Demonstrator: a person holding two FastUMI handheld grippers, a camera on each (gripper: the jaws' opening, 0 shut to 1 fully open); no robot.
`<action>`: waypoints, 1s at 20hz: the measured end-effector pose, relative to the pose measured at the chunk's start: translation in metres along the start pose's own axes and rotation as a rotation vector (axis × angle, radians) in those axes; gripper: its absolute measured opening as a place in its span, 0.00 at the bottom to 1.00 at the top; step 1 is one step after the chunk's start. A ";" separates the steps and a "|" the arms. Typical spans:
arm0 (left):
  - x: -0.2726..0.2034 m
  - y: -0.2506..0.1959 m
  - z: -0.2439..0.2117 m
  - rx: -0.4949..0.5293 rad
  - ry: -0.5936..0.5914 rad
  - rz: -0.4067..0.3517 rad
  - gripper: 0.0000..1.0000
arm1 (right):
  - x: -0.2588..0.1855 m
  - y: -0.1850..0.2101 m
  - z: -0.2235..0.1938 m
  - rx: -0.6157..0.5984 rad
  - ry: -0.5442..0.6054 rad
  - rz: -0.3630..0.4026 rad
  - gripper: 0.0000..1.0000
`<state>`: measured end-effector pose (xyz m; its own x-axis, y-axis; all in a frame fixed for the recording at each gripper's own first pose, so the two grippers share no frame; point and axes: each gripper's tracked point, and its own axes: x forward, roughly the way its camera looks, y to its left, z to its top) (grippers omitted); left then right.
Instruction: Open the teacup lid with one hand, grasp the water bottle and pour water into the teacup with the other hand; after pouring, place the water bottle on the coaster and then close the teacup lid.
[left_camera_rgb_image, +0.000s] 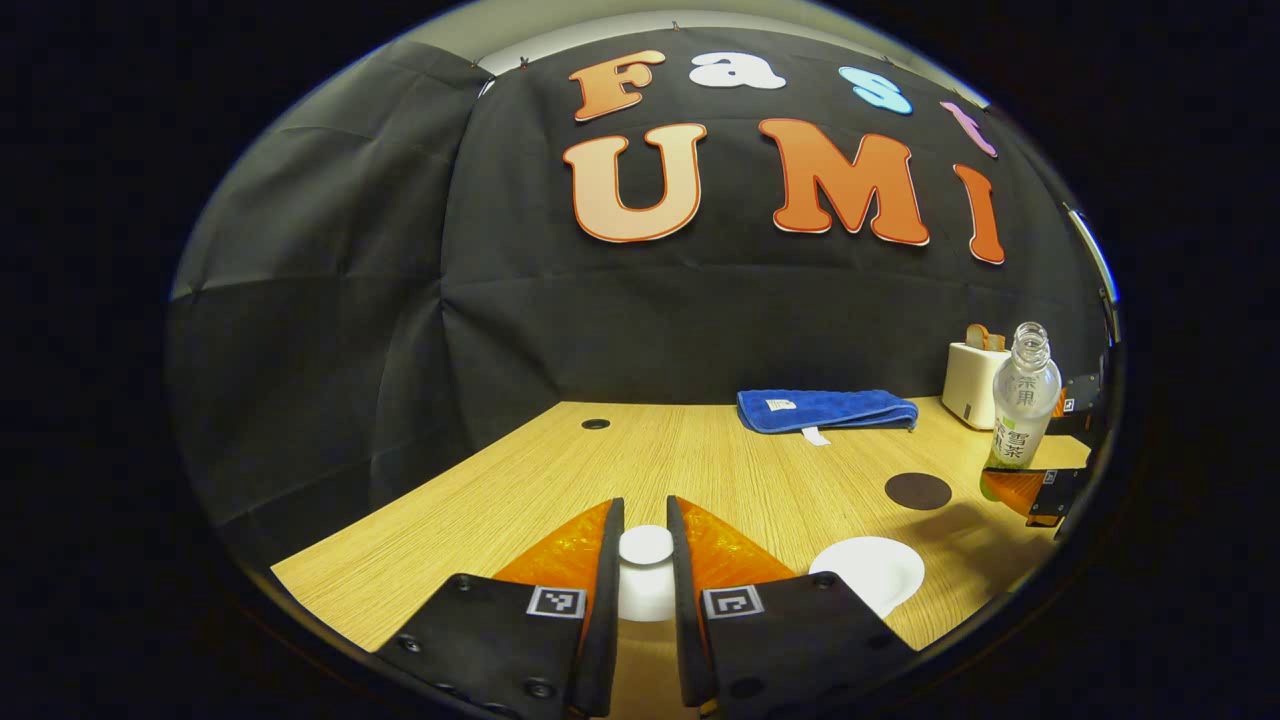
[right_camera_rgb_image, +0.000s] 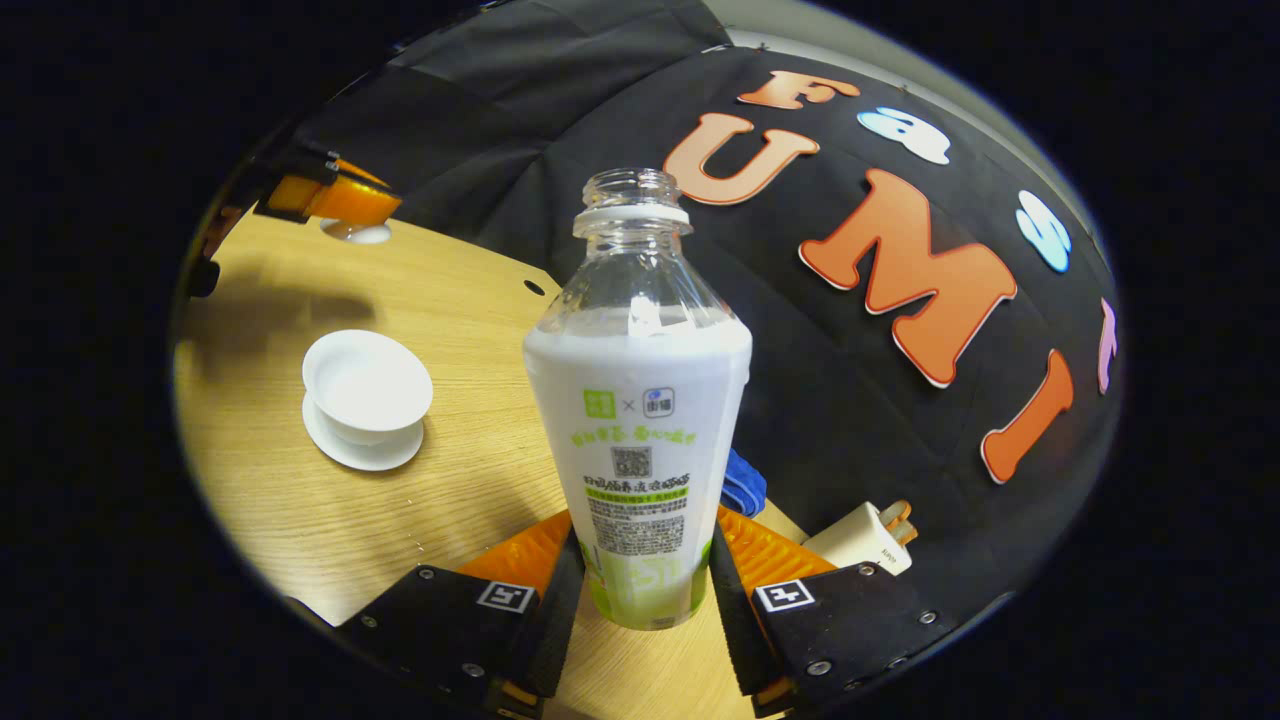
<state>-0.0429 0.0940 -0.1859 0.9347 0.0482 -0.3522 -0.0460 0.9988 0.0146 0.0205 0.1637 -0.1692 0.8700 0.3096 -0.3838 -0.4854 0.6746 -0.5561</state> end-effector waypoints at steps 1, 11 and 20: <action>-0.001 0.002 0.001 0.006 -0.002 0.002 0.29 | 0.001 -0.001 0.002 -0.047 -0.002 -0.012 0.65; -0.006 0.019 -0.004 0.003 0.009 0.010 0.29 | 0.011 -0.006 0.019 -0.361 -0.014 -0.053 0.65; -0.005 0.034 -0.016 -0.012 0.039 0.038 0.29 | 0.021 -0.012 0.034 -0.625 -0.052 -0.139 0.66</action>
<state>-0.0551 0.1273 -0.1985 0.9178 0.0854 -0.3877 -0.0853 0.9962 0.0175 0.0475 0.1846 -0.1450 0.9237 0.2902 -0.2499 -0.3133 0.1974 -0.9289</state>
